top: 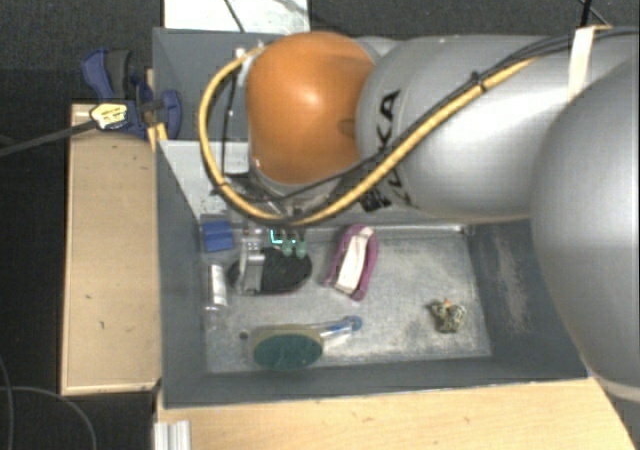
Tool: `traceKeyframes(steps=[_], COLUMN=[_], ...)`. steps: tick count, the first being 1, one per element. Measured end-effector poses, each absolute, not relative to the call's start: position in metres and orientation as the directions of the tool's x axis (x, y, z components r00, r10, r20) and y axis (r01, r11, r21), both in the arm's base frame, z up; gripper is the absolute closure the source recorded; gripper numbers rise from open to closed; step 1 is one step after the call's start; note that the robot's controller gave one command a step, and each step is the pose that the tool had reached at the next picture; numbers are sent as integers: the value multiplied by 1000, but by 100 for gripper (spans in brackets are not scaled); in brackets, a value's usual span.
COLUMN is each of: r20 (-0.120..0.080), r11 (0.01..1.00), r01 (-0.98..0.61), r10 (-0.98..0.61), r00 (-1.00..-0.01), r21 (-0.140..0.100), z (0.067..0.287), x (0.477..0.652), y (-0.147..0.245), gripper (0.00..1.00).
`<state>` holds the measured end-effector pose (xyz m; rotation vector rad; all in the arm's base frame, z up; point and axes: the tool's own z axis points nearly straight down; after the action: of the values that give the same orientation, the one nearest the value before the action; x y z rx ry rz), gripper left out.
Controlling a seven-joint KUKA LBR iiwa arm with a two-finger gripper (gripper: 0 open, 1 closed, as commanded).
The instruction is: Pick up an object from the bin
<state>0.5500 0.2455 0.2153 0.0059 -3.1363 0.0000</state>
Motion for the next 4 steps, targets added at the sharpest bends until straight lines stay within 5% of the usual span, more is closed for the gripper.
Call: traceKeyframes(steps=[1,2,3,4], r20=[2,5,-1,-11], r11=[981,983,984,988], r01=[-192,-183,-177,-154], r10=[-192,-183,-177,-154], r00=[-981,-983,-984,-988], r21=[-3,-1,-1,1], z=[150,68,72,208], x=[560,579,581,565], y=[147,131,131,123], gripper=[0,0,100,100])
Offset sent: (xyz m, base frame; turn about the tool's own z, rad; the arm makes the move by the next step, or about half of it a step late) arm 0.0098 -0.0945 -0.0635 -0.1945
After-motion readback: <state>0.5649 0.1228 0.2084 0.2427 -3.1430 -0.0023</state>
